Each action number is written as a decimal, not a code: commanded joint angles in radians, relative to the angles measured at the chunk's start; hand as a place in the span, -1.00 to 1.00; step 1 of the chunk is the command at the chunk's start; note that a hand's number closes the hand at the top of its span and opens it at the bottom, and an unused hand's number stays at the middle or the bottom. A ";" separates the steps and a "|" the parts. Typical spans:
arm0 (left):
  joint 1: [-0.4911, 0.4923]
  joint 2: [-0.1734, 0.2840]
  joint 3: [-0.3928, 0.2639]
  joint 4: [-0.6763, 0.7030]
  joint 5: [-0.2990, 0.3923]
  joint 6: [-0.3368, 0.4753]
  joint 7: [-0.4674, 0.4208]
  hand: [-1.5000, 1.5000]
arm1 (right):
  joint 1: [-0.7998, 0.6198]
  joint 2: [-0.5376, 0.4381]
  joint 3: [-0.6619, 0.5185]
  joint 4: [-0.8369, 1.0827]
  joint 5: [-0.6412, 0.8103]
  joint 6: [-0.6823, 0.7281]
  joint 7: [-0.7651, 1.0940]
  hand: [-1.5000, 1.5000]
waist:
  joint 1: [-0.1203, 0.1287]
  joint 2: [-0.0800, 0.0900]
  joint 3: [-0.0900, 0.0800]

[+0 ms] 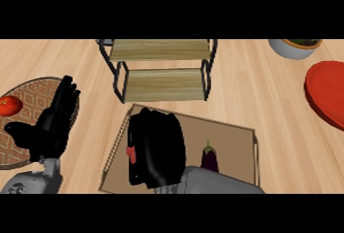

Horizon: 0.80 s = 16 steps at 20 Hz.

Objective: Pick the bell pepper from the tray and place it in the tiered shelf

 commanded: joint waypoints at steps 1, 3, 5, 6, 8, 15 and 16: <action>-0.004 0.004 0.009 0.008 -0.004 0.004 0.004 0.00 | -0.095 0.015 -0.056 -0.036 0.093 -0.114 0.273 1.00 | -0.019 -0.005 -0.001; 0.022 0.002 0.005 -0.015 -0.001 0.004 0.008 0.00 | -0.169 0.015 -0.119 -0.027 0.108 -0.068 0.306 1.00 | -0.008 -0.008 -0.002; -0.003 0.009 0.014 -0.006 -0.001 0.006 0.034 0.00 | -0.184 0.015 -0.121 -0.033 0.123 -0.017 0.313 1.00 | -0.025 -0.010 -0.002; 0.038 0.006 0.025 0.007 0.004 -0.002 -0.018 0.00 | -0.202 0.015 -0.160 -0.006 0.152 -0.018 0.314 1.00 | -0.023 -0.004 -0.002; 0.031 0.013 0.019 -0.004 0.005 -0.012 0.001 0.00 | -0.234 0.015 -0.181 0.000 0.146 0.007 0.314 1.00 | -0.021 -0.005 -0.002; 0.018 -0.021 0.000 -0.018 -0.021 0.019 0.004 0.00 | -0.291 0.015 -0.233 0.106 0.180 -0.041 0.315 1.00 | -0.013 0.007 0.000; 0.006 -0.010 0.021 -0.010 -0.001 0.001 -0.001 0.00 | -0.250 0.015 -0.234 0.125 0.203 -0.080 0.294 1.00 | -0.019 0.011 0.000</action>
